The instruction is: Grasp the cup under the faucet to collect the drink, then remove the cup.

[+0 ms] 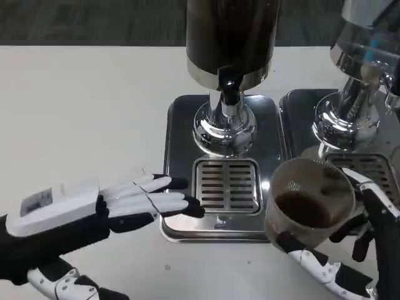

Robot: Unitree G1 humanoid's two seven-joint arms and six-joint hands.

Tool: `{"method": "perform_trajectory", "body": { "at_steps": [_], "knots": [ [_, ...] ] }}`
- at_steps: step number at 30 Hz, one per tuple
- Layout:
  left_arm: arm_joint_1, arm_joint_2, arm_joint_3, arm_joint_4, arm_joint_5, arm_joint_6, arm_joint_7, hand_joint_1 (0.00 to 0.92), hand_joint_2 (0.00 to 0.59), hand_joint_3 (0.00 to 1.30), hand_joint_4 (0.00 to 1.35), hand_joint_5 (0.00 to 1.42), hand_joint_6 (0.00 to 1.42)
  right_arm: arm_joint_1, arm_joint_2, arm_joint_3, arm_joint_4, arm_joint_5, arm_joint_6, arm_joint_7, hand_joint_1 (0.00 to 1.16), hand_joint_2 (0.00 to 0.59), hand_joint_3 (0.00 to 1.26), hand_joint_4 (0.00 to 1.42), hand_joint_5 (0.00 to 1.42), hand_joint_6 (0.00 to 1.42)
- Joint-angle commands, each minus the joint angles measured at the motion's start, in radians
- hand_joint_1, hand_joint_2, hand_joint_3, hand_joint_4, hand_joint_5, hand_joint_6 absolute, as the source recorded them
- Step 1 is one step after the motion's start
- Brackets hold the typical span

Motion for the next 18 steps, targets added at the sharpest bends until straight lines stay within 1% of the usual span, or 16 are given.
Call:
{"method": "perform_trajectory", "body": {
  "at_steps": [1, 14, 18],
  "knots": [
    [0.017, 0.032, -0.013, -0.026, -0.001, -0.032, 0.023, 0.000, 0.149, 0.12, 0.01, 0.00, 0.00, 0.009, 0.005, -0.008, -0.044, 0.011, -0.049, -0.007, 0.76, 0.200, 0.62, 0.71, 0.91, 1.23],
    [0.027, 0.072, -0.055, -0.026, -0.036, -0.080, 0.049, 0.000, 0.148, 0.14, 0.01, 0.00, 0.00, 0.030, 0.008, -0.015, -0.059, 0.012, -0.061, 0.003, 0.75, 0.200, 0.62, 0.73, 0.92, 1.23],
    [0.027, 0.078, -0.056, -0.022, -0.037, -0.089, 0.061, 0.000, 0.148, 0.15, 0.01, 0.00, 0.00, 0.036, 0.010, -0.016, -0.065, 0.013, -0.063, 0.008, 0.75, 0.200, 0.63, 0.73, 0.92, 1.23]
  ]
}}
